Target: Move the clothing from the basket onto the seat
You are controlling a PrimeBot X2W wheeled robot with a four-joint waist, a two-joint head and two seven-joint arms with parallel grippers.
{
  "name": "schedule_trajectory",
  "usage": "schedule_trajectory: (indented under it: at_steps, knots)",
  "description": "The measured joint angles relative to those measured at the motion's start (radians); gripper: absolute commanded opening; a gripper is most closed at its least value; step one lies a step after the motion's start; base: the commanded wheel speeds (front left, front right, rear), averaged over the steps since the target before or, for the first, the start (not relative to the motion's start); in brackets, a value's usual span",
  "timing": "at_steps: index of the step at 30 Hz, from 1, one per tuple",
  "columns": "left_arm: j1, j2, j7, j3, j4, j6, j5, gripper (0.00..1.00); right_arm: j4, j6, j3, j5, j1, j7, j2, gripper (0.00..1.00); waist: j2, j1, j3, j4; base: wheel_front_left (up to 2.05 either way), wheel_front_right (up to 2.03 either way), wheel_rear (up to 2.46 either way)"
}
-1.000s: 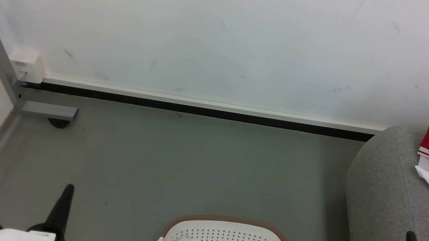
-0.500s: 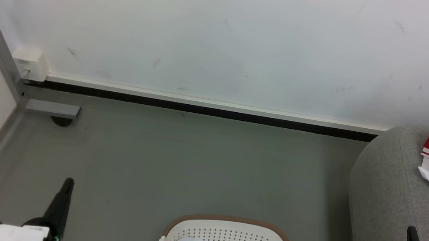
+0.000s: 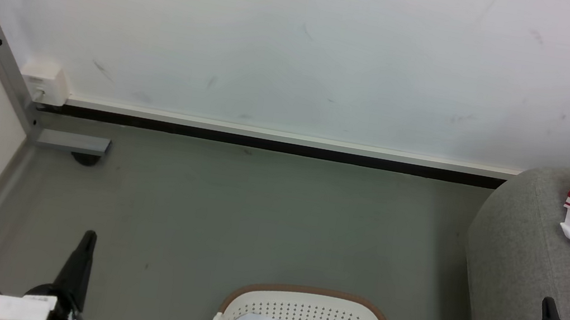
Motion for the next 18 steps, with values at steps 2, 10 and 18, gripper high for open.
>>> schedule_trajectory:
  at_steps: [2,10,18]
  knots:
    - [-0.001,0.0,0.001,0.001,0.0,0.0,-0.006,0.0,0.0,0.0,0.0,0.009,-0.001,0.0,0.0,0.0,0.0,0.0,0.0,0.001,0.0,0.0,0.0]
    - [-0.001,0.0,0.001,0.001,0.0,0.0,-0.006,0.0,-0.001,0.0,-0.001,0.009,-0.001,0.0,0.0,0.0,0.0,0.0,0.0,0.001,0.0,0.0,0.0]
    - [-0.001,0.0,0.001,0.001,0.0,0.0,-0.006,0.0,-0.001,0.0,-0.001,0.009,-0.001,0.0,0.0,0.0,0.0,0.0,0.0,0.001,0.0,0.0,0.0]
